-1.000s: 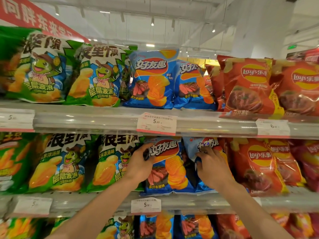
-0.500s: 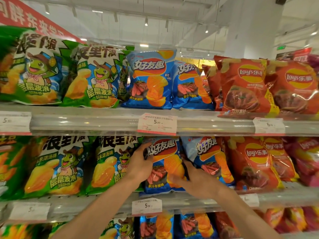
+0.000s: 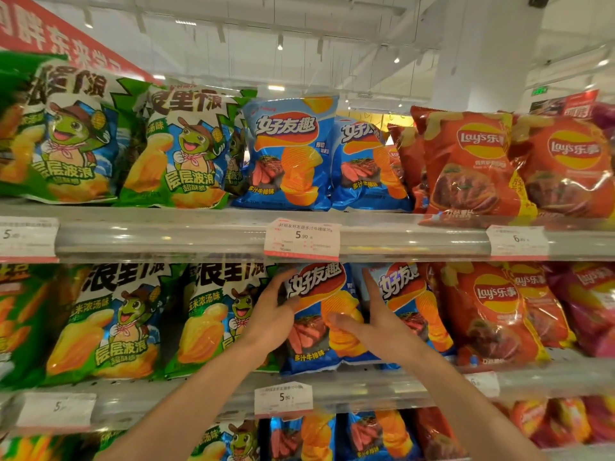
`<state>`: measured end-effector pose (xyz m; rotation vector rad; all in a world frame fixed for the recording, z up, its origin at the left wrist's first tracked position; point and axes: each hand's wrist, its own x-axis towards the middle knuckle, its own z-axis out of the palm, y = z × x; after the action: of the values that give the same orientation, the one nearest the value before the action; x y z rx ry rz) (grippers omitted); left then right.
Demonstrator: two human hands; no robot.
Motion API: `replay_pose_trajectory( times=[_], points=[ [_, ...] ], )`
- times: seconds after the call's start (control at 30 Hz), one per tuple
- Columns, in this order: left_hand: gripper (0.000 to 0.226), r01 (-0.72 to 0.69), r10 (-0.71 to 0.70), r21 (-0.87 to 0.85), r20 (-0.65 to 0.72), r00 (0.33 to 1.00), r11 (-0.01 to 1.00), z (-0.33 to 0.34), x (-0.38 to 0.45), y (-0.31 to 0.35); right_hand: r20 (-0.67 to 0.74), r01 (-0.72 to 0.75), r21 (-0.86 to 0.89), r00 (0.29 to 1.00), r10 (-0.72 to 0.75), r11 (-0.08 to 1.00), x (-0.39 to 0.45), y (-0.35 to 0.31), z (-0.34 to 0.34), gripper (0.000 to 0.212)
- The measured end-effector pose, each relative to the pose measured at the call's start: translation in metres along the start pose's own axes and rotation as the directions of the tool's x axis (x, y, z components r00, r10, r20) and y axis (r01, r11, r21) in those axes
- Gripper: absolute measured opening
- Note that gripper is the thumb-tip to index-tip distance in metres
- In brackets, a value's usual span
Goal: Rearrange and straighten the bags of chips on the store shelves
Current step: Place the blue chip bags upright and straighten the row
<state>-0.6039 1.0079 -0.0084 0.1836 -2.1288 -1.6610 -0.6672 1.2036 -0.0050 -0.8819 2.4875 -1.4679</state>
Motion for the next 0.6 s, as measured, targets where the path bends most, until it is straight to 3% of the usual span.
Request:
replay_pose_trajectory(
  times=[0.13, 0.27, 0.47, 0.6],
  points=[
    [0.052, -0.004, 0.008, -0.036, 0.105, 0.994, 0.999, -0.003, -0.001, 0.0, -0.053, 0.046, -0.015, 0.997, -0.047, 0.999, -0.002, 0.009, -0.009, 0.099],
    [0.075, 0.028, 0.002, -0.119, 0.241, 0.971, 0.993, 0.0, -0.001, 0.003, -0.009, 0.078, -0.031, 0.997, -0.079, 0.996, -0.006, 0.011, -0.021, 0.089],
    [0.089, -0.009, 0.025, -0.062, 0.252, 0.967, 0.998, 0.001, 0.005, 0.005, 0.113, 0.096, 0.032, 0.989, -0.099, 0.995, 0.006, 0.005, -0.028, 0.079],
    [0.09, -0.038, 0.044, -0.027, 0.246, 0.968, 0.999, 0.003, 0.012, 0.002, 0.113, 0.103, 0.041, 0.988, -0.107, 0.994, 0.009, 0.0, -0.03, 0.082]
  ],
)
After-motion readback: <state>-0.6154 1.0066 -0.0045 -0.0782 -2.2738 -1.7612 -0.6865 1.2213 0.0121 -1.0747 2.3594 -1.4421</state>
